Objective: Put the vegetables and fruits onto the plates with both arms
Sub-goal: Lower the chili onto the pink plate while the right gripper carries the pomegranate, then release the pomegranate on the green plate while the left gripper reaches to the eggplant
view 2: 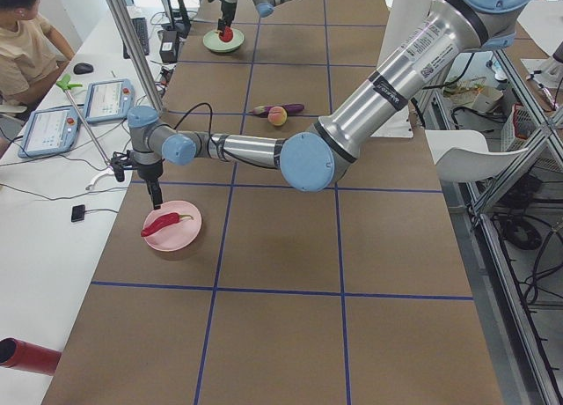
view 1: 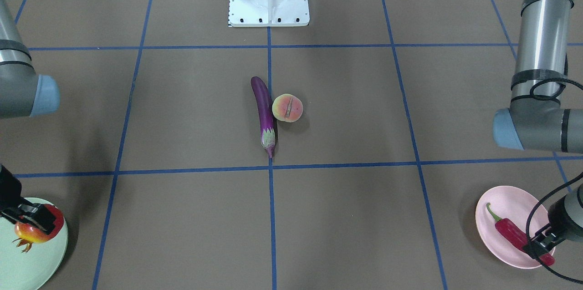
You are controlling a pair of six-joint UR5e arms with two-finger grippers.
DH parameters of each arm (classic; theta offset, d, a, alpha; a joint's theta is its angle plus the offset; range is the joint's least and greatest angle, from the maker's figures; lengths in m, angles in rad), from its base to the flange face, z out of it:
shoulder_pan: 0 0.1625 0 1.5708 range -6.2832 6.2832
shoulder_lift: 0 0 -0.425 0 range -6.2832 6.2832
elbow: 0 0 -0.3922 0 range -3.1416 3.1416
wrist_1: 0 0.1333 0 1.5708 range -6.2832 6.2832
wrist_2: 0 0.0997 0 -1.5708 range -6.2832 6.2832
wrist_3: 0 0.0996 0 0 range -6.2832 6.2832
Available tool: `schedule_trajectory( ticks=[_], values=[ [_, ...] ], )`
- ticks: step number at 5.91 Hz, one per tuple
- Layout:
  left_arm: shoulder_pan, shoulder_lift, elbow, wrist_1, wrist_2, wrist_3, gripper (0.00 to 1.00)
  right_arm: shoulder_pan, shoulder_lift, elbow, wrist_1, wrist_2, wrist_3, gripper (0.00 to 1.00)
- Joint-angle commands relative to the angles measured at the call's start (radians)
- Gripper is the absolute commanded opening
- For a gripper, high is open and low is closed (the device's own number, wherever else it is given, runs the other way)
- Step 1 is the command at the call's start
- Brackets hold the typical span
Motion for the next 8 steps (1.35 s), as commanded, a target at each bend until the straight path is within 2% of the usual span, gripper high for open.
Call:
schedule_trajectory(
  ticks=[1,2,3,4,6,7,8],
  values=[
    [0.007,0.001,-0.128,0.037,-0.109,-0.078,1.0,0.038,0.006,-0.097,0.04,-0.057,-0.052,0.0],
    [0.022,0.008,-0.203,0.045,-0.116,-0.165,1.0,0.049,0.006,-0.126,0.051,-0.085,-0.06,0.0],
    [0.096,0.004,-0.277,0.068,-0.117,-0.33,1.0,0.046,0.006,-0.163,0.076,-0.086,-0.062,0.08],
    [0.194,-0.025,-0.32,0.068,-0.112,-0.491,1.0,0.047,0.007,-0.175,0.097,-0.086,-0.059,0.99],
    [0.323,-0.126,-0.328,0.1,-0.106,-0.751,1.0,0.055,0.007,-0.127,0.1,-0.073,-0.059,1.0],
    [0.379,-0.183,-0.337,0.167,-0.107,-0.849,1.0,0.058,0.006,-0.078,0.097,-0.029,-0.05,1.0],
    [0.472,-0.197,-0.358,0.161,-0.089,-0.893,1.0,0.058,0.007,-0.041,0.094,0.011,-0.048,1.0]
  ],
)
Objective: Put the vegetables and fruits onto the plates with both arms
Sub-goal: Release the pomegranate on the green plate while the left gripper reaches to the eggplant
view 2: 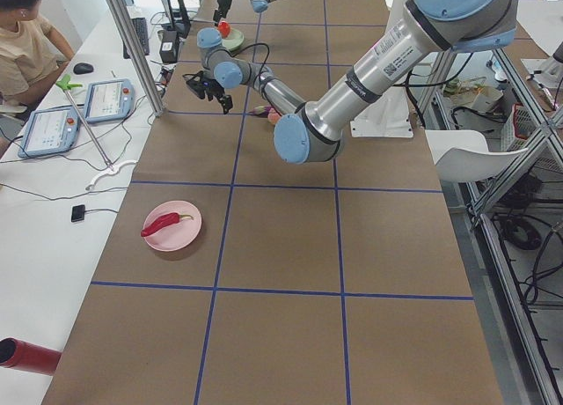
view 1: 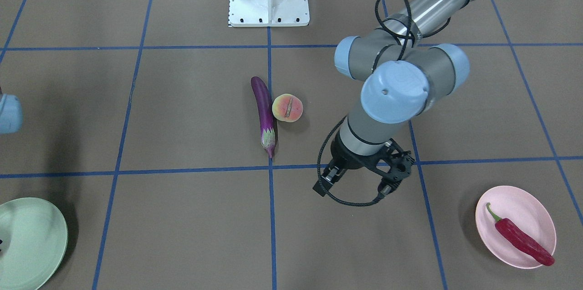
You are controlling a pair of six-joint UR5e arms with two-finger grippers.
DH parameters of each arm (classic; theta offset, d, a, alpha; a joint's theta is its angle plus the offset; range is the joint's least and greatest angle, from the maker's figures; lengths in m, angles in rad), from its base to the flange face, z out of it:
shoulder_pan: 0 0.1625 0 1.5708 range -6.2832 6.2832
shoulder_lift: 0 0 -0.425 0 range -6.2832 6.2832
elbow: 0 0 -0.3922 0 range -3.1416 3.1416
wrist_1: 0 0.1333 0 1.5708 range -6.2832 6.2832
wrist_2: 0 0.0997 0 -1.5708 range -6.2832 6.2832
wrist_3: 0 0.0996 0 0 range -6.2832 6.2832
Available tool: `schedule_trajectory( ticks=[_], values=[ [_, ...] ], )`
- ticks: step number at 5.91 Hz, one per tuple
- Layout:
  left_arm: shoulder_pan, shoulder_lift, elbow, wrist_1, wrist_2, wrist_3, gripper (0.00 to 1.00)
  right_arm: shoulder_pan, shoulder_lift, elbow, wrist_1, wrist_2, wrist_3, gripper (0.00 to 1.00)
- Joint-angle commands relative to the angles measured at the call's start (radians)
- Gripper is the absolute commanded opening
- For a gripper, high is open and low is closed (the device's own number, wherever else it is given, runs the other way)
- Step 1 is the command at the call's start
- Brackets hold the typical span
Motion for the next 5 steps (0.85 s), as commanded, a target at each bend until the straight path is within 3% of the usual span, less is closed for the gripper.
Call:
schedule_trajectory(
  ticks=[1,4,5],
  values=[
    [0.123,-0.035,-0.028,0.01,0.093,-0.034,0.93,0.001,0.001,0.066,-0.007,0.05,0.003,1.0],
    [0.182,-0.025,-0.029,0.007,0.176,0.688,1.0,-0.003,-0.001,0.122,-0.009,0.088,0.005,1.0],
    [0.188,-0.023,-0.026,-0.013,0.172,0.71,1.0,-0.005,0.002,0.123,-0.013,0.088,0.015,1.0]
  ],
)
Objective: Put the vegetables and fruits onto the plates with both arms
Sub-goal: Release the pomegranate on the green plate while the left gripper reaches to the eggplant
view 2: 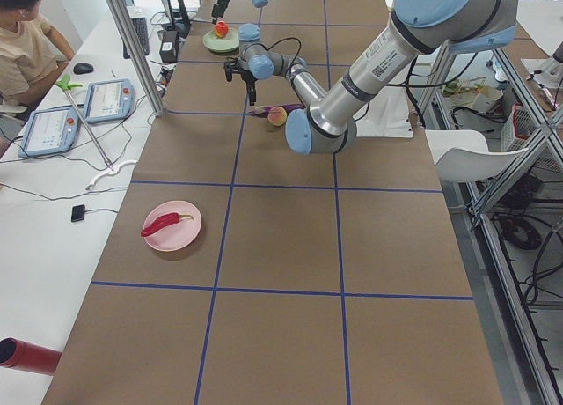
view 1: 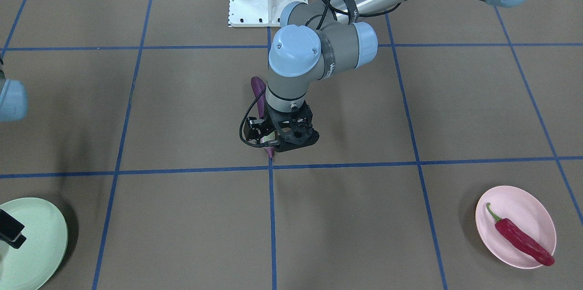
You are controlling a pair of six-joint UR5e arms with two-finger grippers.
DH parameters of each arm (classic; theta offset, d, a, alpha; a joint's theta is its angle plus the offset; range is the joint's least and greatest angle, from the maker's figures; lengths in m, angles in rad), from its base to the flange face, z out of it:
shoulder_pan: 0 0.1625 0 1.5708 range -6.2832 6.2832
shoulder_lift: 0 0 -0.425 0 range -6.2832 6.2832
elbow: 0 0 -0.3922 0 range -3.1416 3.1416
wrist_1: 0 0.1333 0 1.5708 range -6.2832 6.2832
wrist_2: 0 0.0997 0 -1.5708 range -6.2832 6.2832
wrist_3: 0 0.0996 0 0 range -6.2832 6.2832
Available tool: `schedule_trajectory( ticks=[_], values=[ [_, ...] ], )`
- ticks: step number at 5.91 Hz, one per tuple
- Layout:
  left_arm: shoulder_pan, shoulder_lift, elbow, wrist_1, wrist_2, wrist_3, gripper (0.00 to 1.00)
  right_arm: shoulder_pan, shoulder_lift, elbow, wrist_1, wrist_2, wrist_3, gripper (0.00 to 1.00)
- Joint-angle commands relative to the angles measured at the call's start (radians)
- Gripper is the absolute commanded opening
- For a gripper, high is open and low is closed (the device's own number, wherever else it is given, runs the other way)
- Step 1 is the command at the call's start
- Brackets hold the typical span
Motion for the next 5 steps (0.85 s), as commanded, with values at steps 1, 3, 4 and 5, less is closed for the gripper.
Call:
schedule_trajectory(
  ticks=[1,3,4,5],
  values=[
    [0.067,0.001,0.055,-0.068,0.002,0.1,1.0,-0.009,0.005,0.005,-0.003,0.003,0.032,1.0],
    [0.079,-0.002,0.099,-0.074,-0.009,0.087,0.97,-0.012,0.008,0.005,-0.003,0.003,0.065,1.0],
    [0.08,-0.006,0.103,-0.073,-0.01,0.076,0.79,-0.028,0.037,0.004,-0.005,0.006,0.108,1.0],
    [0.086,-0.006,0.105,-0.074,-0.012,0.012,0.53,-0.057,0.074,0.014,-0.008,0.011,0.203,1.0]
  ],
)
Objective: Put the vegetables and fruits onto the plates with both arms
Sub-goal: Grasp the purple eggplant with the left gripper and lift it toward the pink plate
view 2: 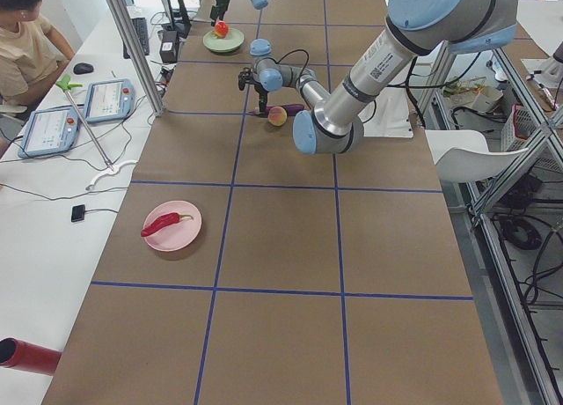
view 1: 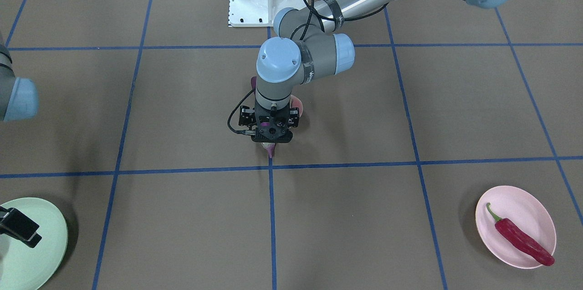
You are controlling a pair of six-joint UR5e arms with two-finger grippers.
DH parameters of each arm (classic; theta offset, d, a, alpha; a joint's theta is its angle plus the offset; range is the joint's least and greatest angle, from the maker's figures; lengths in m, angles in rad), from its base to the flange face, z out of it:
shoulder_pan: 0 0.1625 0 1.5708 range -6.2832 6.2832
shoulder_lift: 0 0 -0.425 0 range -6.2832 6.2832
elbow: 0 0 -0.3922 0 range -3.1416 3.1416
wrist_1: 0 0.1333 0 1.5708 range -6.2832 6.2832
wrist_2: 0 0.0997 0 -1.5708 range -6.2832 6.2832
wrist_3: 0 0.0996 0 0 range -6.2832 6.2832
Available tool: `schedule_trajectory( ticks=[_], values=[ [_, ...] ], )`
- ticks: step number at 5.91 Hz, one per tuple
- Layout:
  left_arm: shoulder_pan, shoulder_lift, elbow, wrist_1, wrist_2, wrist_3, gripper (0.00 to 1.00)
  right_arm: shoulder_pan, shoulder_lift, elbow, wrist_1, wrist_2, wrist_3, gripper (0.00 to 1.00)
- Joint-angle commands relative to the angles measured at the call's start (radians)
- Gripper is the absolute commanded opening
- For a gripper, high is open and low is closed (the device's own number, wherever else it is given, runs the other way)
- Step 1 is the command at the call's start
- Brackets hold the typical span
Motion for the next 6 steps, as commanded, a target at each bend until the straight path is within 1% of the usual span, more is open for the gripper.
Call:
schedule_trajectory(
  ticks=[1,2,3,4,5,6],
  values=[
    [0.011,-0.004,0.004,-0.001,-0.002,-0.078,0.3,-0.036,0.029,0.032,-0.007,0.008,0.09,1.0],
    [0.023,-0.004,0.004,-0.001,0.0,-0.089,0.1,-0.055,0.031,0.066,-0.051,0.016,0.113,1.0],
    [0.025,-0.007,0.0,-0.003,-0.002,-0.113,0.0,-0.076,0.032,0.114,-0.08,0.016,0.163,1.0],
    [0.022,-0.029,-0.006,-0.018,-0.049,-0.171,0.0,-0.098,0.035,0.131,-0.082,0.016,0.209,1.0],
    [-0.007,-0.049,-0.046,-0.009,-0.134,-0.22,0.0,-0.151,0.035,0.128,-0.076,0.007,0.211,1.0],
    [-0.065,-0.044,-0.102,-0.001,-0.197,-0.225,0.0,-0.203,0.035,0.131,-0.068,0.008,0.211,1.0]
  ],
)
